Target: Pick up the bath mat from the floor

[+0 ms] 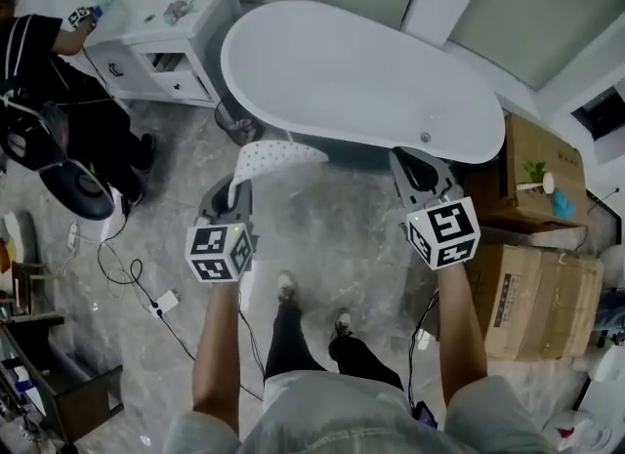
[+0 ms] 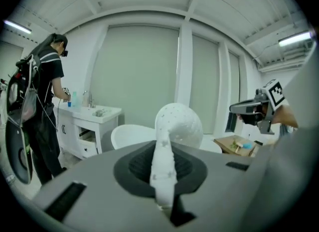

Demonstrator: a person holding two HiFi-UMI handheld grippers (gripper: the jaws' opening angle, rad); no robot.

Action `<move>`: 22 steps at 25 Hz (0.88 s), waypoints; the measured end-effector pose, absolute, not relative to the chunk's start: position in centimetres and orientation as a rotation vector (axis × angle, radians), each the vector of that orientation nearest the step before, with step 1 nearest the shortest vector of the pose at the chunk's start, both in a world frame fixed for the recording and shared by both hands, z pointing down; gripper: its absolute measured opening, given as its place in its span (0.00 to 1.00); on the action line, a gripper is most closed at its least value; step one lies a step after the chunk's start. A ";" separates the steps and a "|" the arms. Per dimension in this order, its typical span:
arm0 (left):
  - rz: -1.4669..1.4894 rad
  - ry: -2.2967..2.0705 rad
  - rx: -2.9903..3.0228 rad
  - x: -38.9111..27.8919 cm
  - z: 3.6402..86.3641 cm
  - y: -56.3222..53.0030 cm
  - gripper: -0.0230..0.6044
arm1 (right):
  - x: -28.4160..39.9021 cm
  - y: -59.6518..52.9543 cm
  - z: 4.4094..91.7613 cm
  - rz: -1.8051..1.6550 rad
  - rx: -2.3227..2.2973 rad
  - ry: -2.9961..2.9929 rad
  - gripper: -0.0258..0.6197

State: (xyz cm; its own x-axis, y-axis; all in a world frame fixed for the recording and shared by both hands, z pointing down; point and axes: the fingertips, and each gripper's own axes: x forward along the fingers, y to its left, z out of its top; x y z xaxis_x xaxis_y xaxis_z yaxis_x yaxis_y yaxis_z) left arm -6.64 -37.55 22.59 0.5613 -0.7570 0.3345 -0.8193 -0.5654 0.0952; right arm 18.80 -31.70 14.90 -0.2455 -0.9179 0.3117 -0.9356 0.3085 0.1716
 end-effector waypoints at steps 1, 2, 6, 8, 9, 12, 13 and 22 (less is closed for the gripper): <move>0.354 -1.327 2.564 -6.6 20.7 -37.0 0.09 | 18.8 -31.0 13.2 0.050 1.653 -2.236 0.07; 0.336 -1.338 2.572 -6.5 18.9 -36.4 0.09 | 18.8 -30.2 11.5 0.034 1.649 -2.244 0.07; 0.288 -1.384 2.608 -6.3 12.5 -33.6 0.09 | 19.4 -26.7 5.8 -0.002 1.676 -2.254 0.07; 0.242 -1.408 2.642 -6.1 9.4 -32.8 0.09 | 19.9 -25.6 3.3 -0.044 1.709 -2.260 0.07; 0.219 -1.418 2.663 -5.9 8.0 -32.3 0.09 | 20.1 -25.0 2.1 -0.068 1.724 -2.264 0.07; 0.171 -1.434 2.721 -5.5 4.1 -30.3 0.09 | 20.2 -23.2 -1.0 -0.119 1.749 -2.285 0.07; 0.158 -1.437 2.736 -5.4 3.0 -29.6 0.09 | 20.1 -22.6 -1.9 -0.134 1.749 -2.291 0.07; 0.023 -1.434 2.826 -5.1 -3.1 -24.0 0.09 | 18.8 -19.1 -6.4 -0.298 1.710 -2.330 0.07</move>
State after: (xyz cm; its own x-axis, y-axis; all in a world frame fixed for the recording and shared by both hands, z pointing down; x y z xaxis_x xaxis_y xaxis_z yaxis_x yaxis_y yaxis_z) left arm -5.08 -24.05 -3.10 0.5902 -0.8072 0.0004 -0.8068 -0.5900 -0.0310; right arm 18.85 -19.10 -6.44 -0.2890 -0.9549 0.0685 -0.9068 0.2960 0.3002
